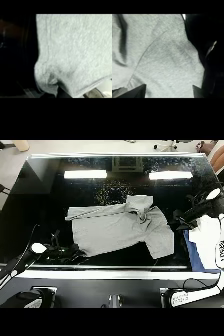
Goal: Fold the shirts.
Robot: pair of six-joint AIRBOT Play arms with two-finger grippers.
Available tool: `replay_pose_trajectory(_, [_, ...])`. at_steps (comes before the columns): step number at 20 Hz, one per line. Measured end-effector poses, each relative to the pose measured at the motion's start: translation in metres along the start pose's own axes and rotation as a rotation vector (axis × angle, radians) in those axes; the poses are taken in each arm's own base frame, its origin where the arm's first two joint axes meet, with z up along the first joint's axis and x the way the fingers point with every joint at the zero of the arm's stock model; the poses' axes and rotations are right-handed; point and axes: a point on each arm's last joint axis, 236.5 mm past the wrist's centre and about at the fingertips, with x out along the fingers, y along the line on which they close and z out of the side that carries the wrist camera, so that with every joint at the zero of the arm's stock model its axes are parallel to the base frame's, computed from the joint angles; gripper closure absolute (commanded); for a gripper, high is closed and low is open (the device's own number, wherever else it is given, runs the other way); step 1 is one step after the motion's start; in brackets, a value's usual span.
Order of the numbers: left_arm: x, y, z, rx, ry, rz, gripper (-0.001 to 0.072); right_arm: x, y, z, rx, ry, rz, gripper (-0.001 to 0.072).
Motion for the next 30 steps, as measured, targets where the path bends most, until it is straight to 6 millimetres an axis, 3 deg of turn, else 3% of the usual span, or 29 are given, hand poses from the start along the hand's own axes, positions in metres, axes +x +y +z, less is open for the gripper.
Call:
replay_pose_trajectory(4, [-0.013, -0.027, 0.020, 0.116, -0.070, -0.046, 0.0682, 0.022, -0.010, -0.004, -0.041, 0.020, -0.036, 0.0083])
replay_pose_trajectory(8, [-0.030, -0.053, 0.027, 0.198, -0.107, -0.091, 0.0681, 0.033, -0.019, 0.018, -0.084, -0.068, -0.075, 0.0083])
replay_pose_trajectory(11, [-0.039, -0.063, 0.029, 0.227, -0.129, -0.113, 0.0681, 0.037, -0.014, 0.039, -0.109, -0.148, -0.056, 0.0092])
replay_pose_trajectory(14, [-0.044, -0.068, 0.030, 0.240, -0.143, -0.123, 0.0681, 0.047, -0.006, 0.049, -0.096, -0.172, -0.002, 0.0245])
replay_pose_trajectory(16, [-0.046, -0.068, 0.032, 0.249, -0.151, -0.121, 0.0681, 0.056, -0.001, 0.050, -0.080, -0.160, 0.041, 0.0499])
replay_pose_trajectory(17, [-0.048, -0.068, 0.035, 0.257, -0.161, -0.116, 0.0681, 0.059, -0.001, 0.050, -0.077, -0.154, 0.046, 0.0691])
replay_pose_trajectory(20, [-0.065, -0.073, 0.057, 0.301, -0.217, -0.095, 0.0682, 0.055, 0.008, 0.054, -0.079, -0.163, 0.071, 0.0696])
replay_pose_trajectory(21, [-0.078, -0.079, 0.068, 0.329, -0.245, -0.087, 0.0682, 0.041, 0.017, 0.057, -0.094, -0.187, 0.086, 0.0697])
replay_pose_trajectory(23, [-0.122, -0.104, 0.096, 0.420, -0.339, -0.075, 0.0682, -0.016, 0.048, 0.072, -0.158, -0.314, 0.118, 0.0697])
replay_pose_trajectory(25, [-0.200, -0.149, 0.127, 0.535, -0.519, -0.078, 0.0682, -0.101, 0.094, 0.071, -0.257, -0.493, 0.148, 0.0696])
replay_pose_trajectory(26, [-0.252, -0.178, 0.138, 0.599, -0.643, -0.086, 0.0682, -0.155, 0.119, 0.063, -0.315, -0.619, 0.150, 0.0696])
replay_pose_trajectory(28, [-0.368, -0.234, 0.135, 0.725, -0.912, -0.099, 0.0682, -0.268, 0.170, 0.022, -0.431, -0.909, 0.142, 0.0696])
replay_pose_trajectory(30, [-0.470, -0.274, 0.098, 0.833, -1.155, -0.103, 0.0682, -0.370, 0.210, -0.050, -0.531, -1.218, 0.111, 0.0696])
